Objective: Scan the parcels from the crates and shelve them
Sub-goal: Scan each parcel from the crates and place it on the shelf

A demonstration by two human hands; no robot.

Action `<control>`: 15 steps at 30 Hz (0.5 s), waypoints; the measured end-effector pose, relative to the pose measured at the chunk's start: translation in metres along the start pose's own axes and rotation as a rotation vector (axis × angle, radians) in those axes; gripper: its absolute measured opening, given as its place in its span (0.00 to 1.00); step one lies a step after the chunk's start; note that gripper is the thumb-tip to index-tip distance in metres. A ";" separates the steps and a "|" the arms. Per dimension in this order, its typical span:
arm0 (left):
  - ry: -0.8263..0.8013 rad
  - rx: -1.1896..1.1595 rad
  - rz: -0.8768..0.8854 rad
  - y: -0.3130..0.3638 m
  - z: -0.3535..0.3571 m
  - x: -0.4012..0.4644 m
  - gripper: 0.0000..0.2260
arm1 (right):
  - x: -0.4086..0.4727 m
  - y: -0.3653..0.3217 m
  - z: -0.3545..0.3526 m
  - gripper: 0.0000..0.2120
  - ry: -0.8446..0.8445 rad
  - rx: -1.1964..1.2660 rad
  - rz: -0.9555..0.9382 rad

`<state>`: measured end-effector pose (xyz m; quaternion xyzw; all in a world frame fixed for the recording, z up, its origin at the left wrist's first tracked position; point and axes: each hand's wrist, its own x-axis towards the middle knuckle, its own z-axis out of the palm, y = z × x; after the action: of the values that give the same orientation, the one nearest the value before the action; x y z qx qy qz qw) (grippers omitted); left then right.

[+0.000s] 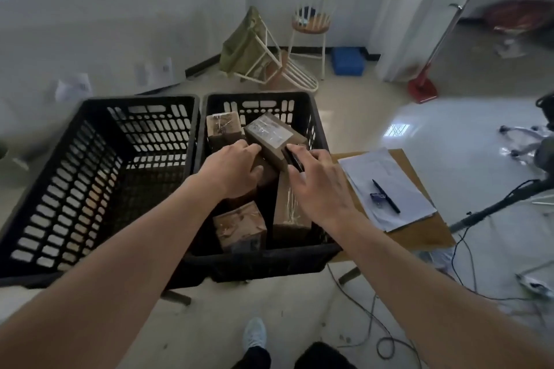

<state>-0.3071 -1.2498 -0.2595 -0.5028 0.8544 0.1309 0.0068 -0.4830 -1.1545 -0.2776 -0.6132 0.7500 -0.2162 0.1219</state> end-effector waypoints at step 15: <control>-0.135 -0.051 -0.085 -0.015 0.029 0.136 0.18 | 0.125 0.032 0.004 0.23 -0.075 -0.007 -0.004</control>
<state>-0.3652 -1.3668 -0.3108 -0.5286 0.8262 0.1861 0.0572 -0.5363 -1.2722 -0.2863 -0.6227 0.7444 -0.1908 0.1474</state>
